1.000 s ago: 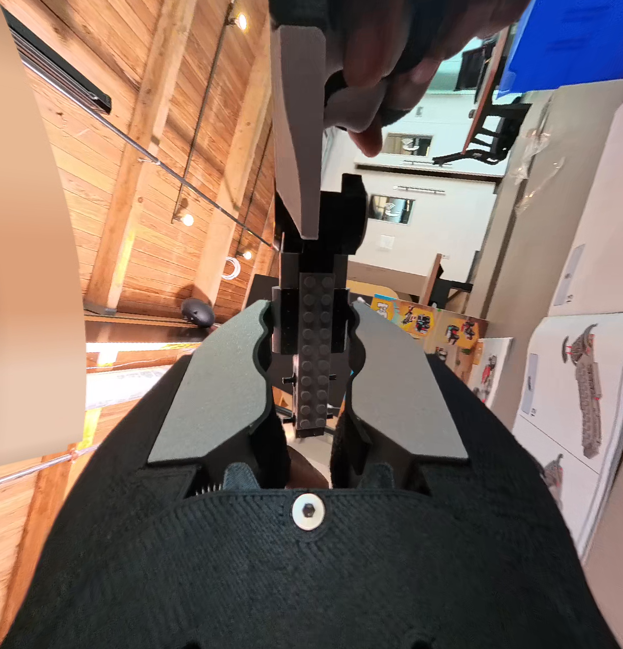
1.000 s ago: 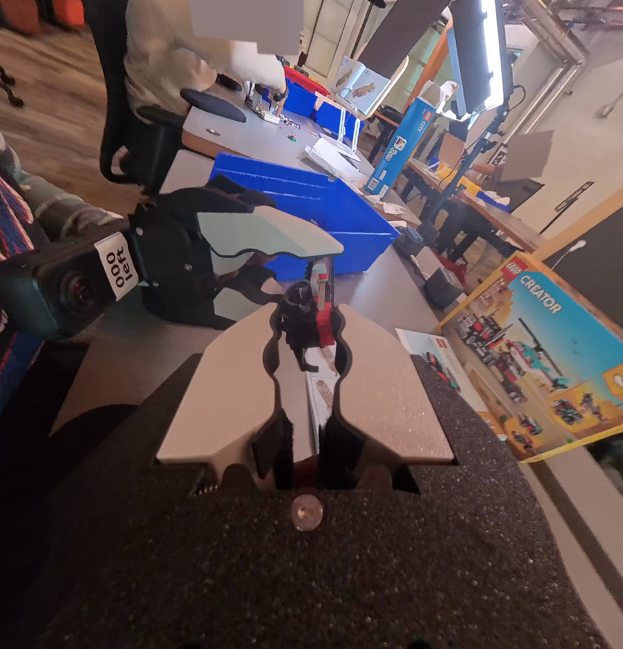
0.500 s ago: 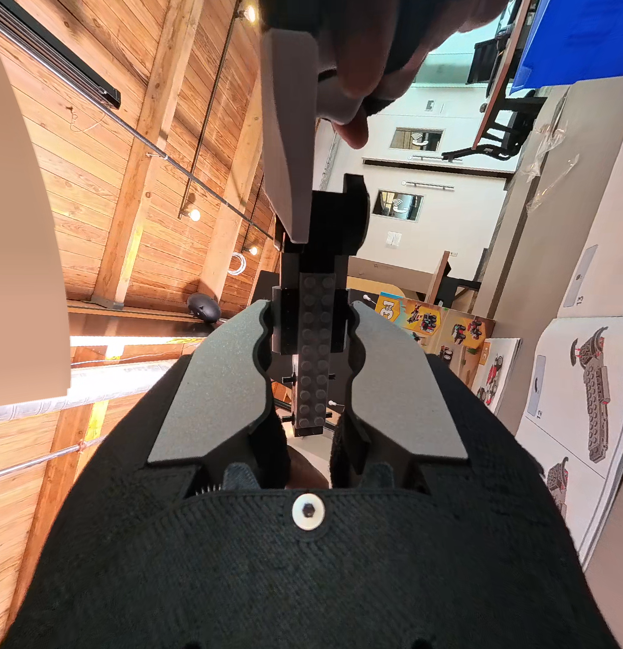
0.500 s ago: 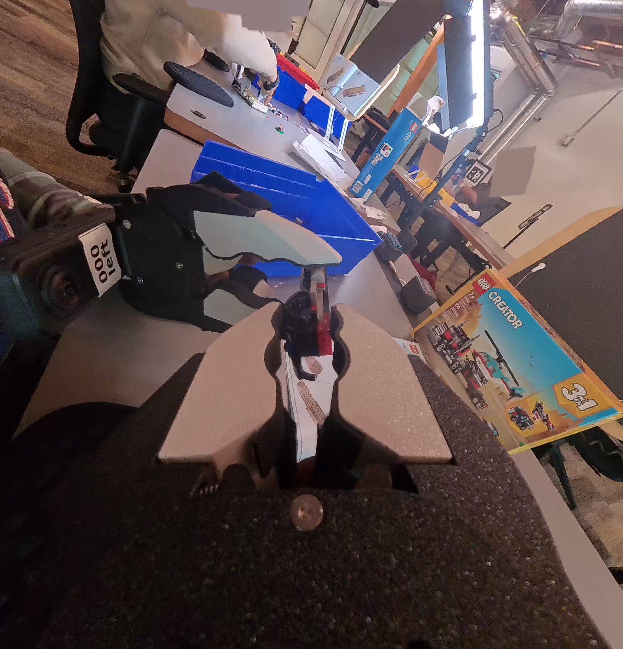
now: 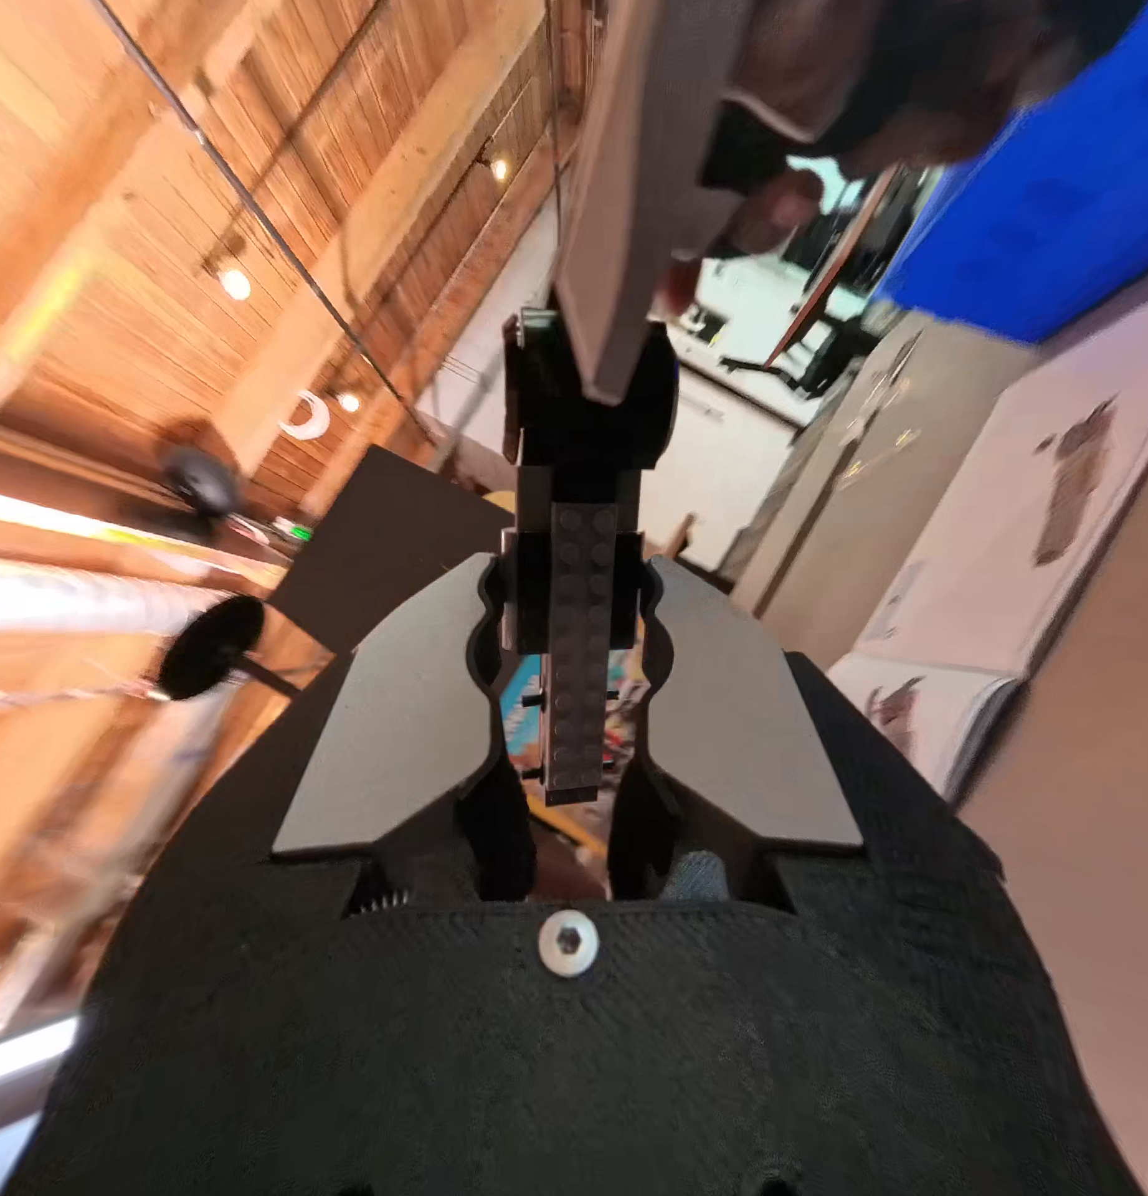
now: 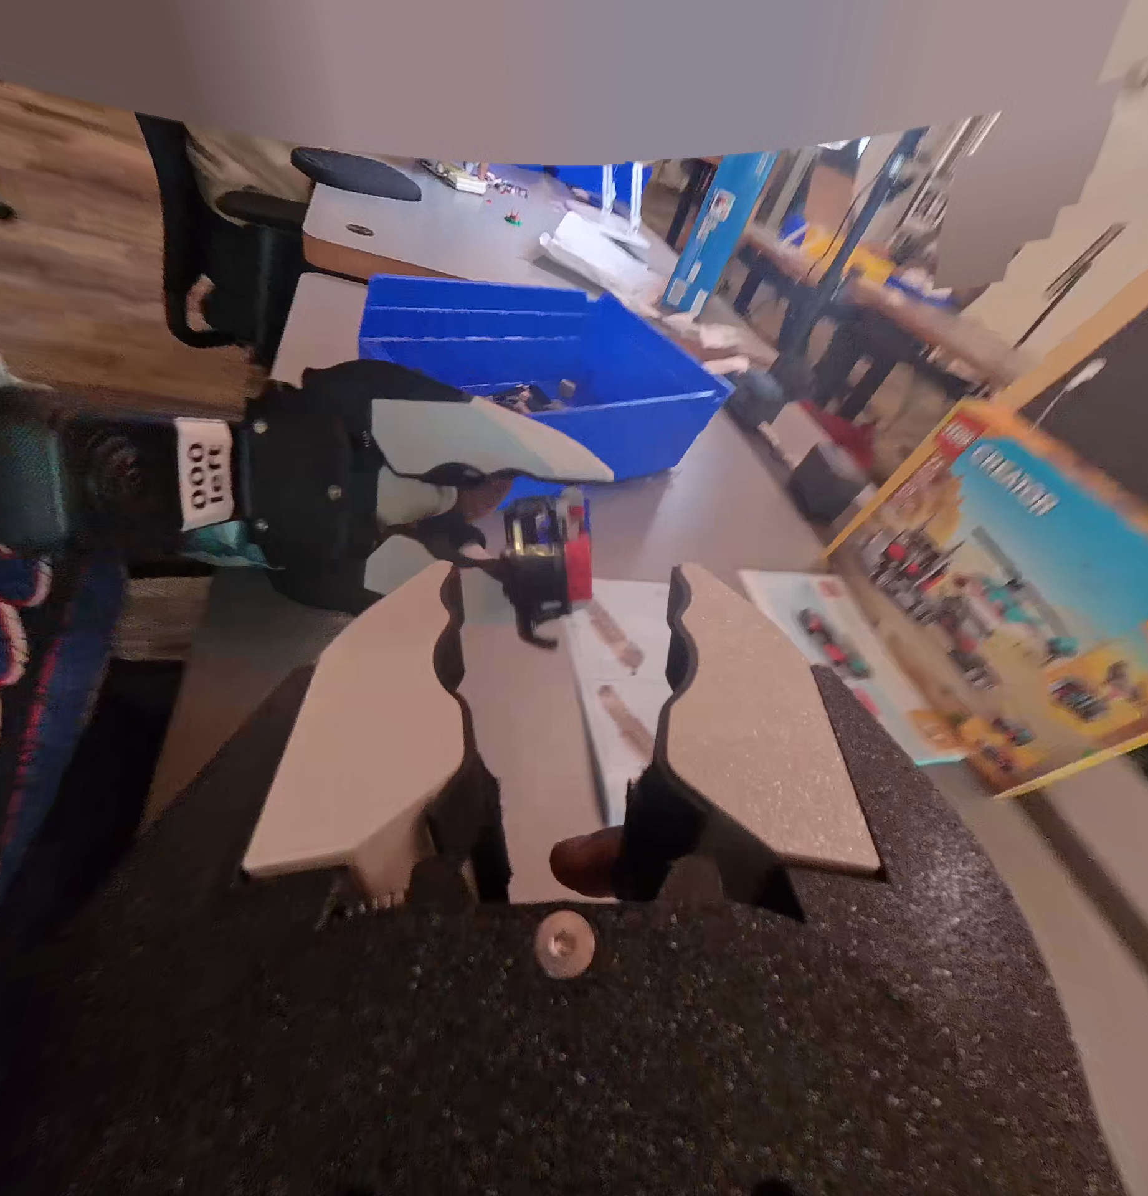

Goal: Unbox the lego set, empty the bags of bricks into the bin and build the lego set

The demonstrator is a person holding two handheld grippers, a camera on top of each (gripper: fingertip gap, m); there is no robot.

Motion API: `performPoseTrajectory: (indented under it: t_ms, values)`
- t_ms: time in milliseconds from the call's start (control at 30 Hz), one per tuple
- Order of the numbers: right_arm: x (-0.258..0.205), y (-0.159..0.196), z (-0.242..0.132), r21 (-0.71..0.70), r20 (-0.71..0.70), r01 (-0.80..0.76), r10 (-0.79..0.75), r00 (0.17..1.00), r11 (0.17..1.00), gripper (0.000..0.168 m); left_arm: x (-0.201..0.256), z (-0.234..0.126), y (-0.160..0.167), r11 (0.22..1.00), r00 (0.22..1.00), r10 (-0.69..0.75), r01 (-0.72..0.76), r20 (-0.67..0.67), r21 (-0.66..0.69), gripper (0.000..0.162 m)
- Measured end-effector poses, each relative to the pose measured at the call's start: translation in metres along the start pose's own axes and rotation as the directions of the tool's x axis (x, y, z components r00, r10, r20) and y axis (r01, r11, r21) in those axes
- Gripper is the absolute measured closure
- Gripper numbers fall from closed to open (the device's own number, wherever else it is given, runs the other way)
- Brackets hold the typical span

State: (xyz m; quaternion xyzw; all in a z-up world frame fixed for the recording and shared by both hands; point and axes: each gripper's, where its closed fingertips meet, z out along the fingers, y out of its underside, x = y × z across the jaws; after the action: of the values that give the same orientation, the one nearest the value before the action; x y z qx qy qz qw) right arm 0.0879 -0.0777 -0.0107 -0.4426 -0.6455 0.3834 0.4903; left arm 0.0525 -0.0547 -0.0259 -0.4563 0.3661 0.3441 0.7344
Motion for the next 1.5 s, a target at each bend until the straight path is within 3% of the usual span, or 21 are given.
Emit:
performPoseTrajectory:
  t_ms: [133,500,733,800,1000,1067,1100,1233,1300,1500]
  values:
    - [-0.006,0.005,0.002,0.029,0.082,-0.141,0.139,0.987,0.99,0.121,0.0,0.0,0.008,0.978,0.976,-0.208,0.208,-0.059,-0.012,0.122]
    - [-0.006,0.016,0.01,-0.09,0.014,0.125,-0.124,0.992,0.988,0.14,0.006,-0.001,0.005,0.975,0.97,-0.222,0.222,-0.098,-0.011,0.122]
    - [-0.006,0.017,0.007,-0.084,0.021,0.117,-0.116,0.993,0.99,0.143,0.004,-0.001,0.002,0.984,0.978,-0.176,0.177,-0.111,-0.001,0.122]
    - [-0.007,0.016,0.006,-0.069,0.028,0.092,-0.09,0.996,0.993,0.151,0.002,-0.001,0.001,0.986,0.981,-0.167,0.169,-0.103,0.007,0.123]
    - [-0.005,0.02,0.007,-0.084,0.009,0.053,-0.053,0.999,0.995,0.15,0.005,-0.001,0.001,0.989,0.982,-0.148,0.15,-0.114,0.013,0.123]
    - [-0.003,0.022,0.008,-0.108,-0.013,0.067,-0.068,0.998,0.992,0.124,0.003,-0.002,0.0,0.989,0.985,-0.138,0.142,-0.103,0.032,0.123]
    - [-0.003,0.021,0.008,-0.111,-0.015,0.079,-0.081,0.997,0.991,0.121,0.002,-0.002,-0.001,0.989,0.986,-0.134,0.139,-0.095,0.044,0.123]
    - [-0.006,0.001,0.005,-0.013,-0.038,0.187,-0.187,0.982,0.982,0.133,0.001,-0.003,-0.005,0.988,0.986,-0.128,0.136,-0.104,0.074,0.123]
    - [-0.008,0.001,0.005,-0.03,-0.038,0.236,-0.237,0.971,0.971,0.14,0.001,-0.004,-0.007,0.987,0.985,-0.128,0.138,-0.112,0.086,0.123]
    - [-0.012,0.001,0.009,-0.05,-0.007,0.237,-0.237,0.971,0.97,0.14,0.005,-0.004,-0.005,0.97,0.963,-0.215,0.23,-0.161,0.076,0.123]
